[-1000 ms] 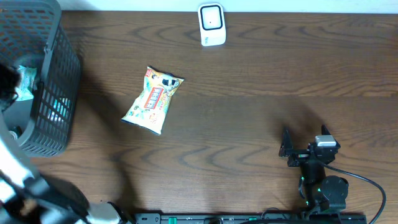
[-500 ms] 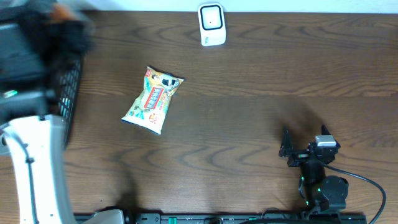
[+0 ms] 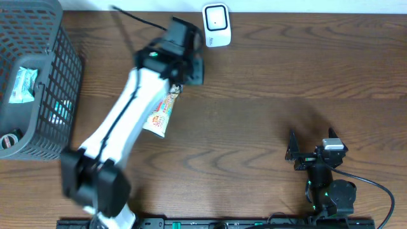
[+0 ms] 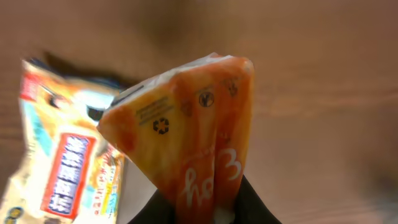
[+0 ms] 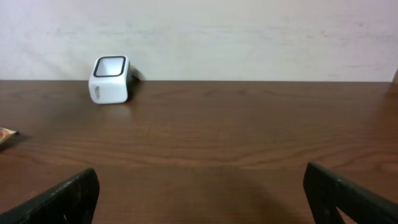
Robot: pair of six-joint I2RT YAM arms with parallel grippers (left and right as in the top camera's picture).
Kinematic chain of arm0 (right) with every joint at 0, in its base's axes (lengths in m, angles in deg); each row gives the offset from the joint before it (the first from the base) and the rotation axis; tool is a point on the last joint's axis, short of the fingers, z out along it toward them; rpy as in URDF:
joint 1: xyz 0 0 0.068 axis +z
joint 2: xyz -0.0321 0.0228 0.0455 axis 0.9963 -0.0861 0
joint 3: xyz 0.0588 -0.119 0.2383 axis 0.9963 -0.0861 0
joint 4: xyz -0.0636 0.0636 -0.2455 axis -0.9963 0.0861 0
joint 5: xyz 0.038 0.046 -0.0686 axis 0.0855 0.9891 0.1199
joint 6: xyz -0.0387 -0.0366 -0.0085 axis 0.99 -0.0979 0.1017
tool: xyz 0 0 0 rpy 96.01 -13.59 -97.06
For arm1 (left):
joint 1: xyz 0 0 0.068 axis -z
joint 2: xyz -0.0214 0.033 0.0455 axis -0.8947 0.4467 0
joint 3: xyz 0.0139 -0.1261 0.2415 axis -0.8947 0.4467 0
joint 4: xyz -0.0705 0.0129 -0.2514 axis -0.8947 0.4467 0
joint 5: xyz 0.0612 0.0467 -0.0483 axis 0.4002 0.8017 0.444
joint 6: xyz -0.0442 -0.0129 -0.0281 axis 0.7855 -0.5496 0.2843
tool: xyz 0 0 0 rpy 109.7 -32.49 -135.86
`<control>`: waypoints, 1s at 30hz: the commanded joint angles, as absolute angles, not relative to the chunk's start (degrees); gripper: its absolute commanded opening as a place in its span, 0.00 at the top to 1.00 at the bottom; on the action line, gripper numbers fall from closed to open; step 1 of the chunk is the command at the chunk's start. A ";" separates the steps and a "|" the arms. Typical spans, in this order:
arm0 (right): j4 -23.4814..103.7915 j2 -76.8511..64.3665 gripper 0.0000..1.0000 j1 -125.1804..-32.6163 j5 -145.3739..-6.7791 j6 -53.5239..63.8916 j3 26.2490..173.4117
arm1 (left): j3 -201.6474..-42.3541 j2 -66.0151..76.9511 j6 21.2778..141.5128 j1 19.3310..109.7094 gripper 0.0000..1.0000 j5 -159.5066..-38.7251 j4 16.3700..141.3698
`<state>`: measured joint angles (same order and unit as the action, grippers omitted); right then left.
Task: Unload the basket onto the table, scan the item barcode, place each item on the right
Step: 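Lift the orange tissue pack and carry it toward the scanner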
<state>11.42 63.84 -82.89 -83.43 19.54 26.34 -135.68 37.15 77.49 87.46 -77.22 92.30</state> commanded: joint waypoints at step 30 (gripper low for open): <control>11.69 64.21 0.01 -82.71 -83.10 18.93 26.27 | -143.22 56.84 63.81 83.35 0.55 -69.63 103.34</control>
<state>11.42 63.84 -82.89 -83.43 19.54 26.34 -140.58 58.22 64.38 83.07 -66.33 102.57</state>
